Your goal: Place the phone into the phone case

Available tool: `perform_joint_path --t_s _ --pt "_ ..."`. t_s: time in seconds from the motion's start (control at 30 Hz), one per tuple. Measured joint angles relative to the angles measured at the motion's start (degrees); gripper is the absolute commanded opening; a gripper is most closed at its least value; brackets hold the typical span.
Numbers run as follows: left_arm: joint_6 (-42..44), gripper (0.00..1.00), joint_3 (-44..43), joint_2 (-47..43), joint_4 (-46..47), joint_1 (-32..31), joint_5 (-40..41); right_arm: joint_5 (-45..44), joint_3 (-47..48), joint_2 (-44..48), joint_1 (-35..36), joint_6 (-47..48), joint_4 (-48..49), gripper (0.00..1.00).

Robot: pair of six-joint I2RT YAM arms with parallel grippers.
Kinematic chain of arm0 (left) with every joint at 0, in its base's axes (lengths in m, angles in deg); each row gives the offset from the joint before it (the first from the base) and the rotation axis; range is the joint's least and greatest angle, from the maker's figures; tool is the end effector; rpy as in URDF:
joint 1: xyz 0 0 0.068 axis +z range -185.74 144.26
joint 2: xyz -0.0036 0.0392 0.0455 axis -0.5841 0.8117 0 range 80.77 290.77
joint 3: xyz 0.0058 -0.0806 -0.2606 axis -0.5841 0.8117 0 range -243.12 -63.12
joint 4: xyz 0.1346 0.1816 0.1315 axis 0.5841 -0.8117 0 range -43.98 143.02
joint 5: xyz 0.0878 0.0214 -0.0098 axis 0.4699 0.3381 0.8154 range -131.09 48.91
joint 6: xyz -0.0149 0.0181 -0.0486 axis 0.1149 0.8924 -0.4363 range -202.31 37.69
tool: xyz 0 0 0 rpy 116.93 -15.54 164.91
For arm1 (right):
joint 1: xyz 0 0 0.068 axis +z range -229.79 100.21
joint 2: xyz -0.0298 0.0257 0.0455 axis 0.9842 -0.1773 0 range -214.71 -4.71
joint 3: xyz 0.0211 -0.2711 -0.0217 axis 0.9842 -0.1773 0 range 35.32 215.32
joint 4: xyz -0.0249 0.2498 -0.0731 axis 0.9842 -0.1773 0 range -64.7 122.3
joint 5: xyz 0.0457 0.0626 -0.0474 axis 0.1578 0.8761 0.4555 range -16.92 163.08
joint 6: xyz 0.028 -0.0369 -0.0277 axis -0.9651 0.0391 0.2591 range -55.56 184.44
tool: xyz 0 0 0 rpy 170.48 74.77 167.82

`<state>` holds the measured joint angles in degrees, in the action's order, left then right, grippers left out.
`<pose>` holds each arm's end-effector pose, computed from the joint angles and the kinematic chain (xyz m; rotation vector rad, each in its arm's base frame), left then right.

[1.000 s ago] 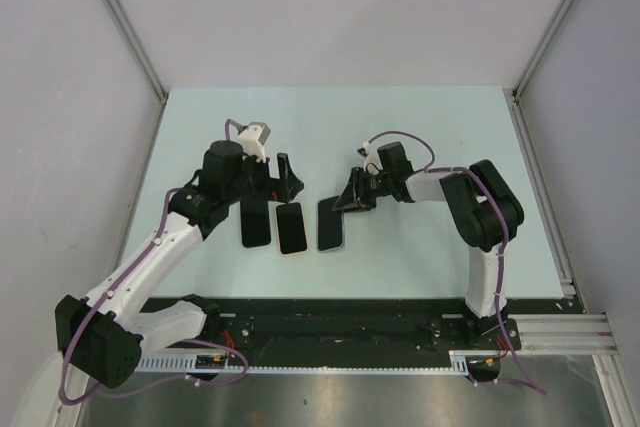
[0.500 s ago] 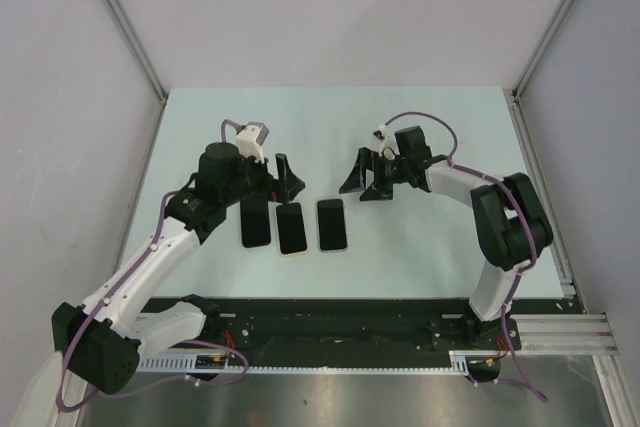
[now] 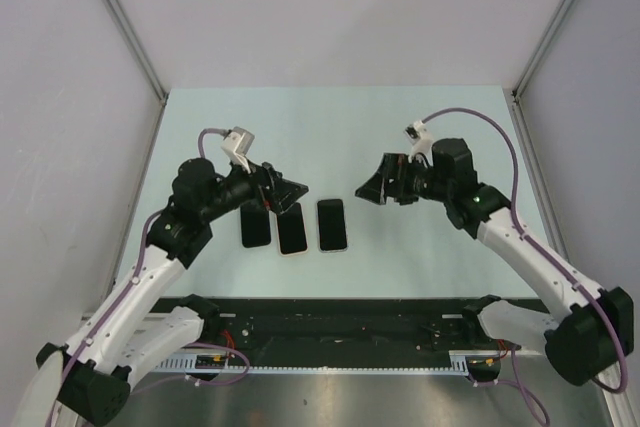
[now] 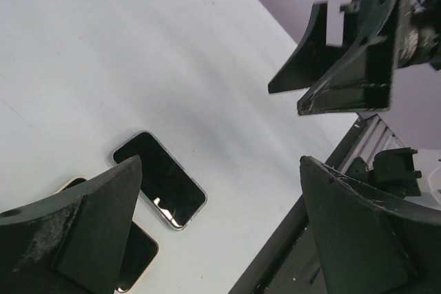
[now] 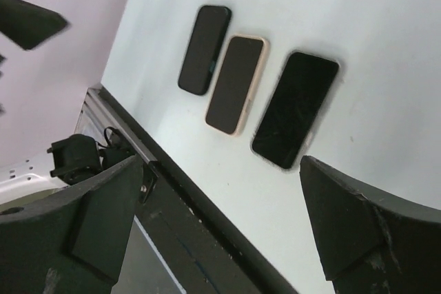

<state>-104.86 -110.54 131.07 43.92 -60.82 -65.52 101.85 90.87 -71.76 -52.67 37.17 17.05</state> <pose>0.1778 -0.0995 0.3422 0.3631 1.8320 -0.9660 0.2263 0.1351 0.3191 -0.3339 2.1315 1.0860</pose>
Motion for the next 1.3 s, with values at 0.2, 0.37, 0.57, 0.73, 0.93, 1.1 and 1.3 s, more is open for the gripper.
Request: perform_joint_path --t_s 0.2,0.37,0.57,0.73,0.93,1.1,1.3 --pt "-0.5 1.0 3.1 -6.0 2.6 0.0 0.1 -4.8 -13.0 10.3 -0.2 -5.8 2.2 1.0" --pt "-0.6 1.0 4.3 -6.1 3.5 0.0 0.2 -7.5 -15.4 15.4 -0.2 -7.9 2.8 1.0" --pt "-0.8 1.0 5.5 -5.0 4.1 0.0 0.2 -10.4 -15.4 20.0 -0.3 -8.3 4.4 1.0" --pt "-1.0 1.0 6.2 -4.6 4.3 0.0 0.2 -11.5 -15.4 20.7 -0.3 -8.6 4.9 1.0" --pt "-1.0 1.0 6.2 -4.4 4.3 0.0 0.2 -12.0 -15.4 20.7 -0.3 -8.7 5.2 1.0" --pt "-1.0 1.0 6.2 -4.4 4.5 0.0 0.2 -12.1 -15.4 20.7 -0.3 -8.7 5.4 1.0" --pt "-1.9 1.0 6.2 -3.7 5.6 0.0 0.1 -12.0 -15.4 19.8 -0.3 -8.8 7.1 1.0"
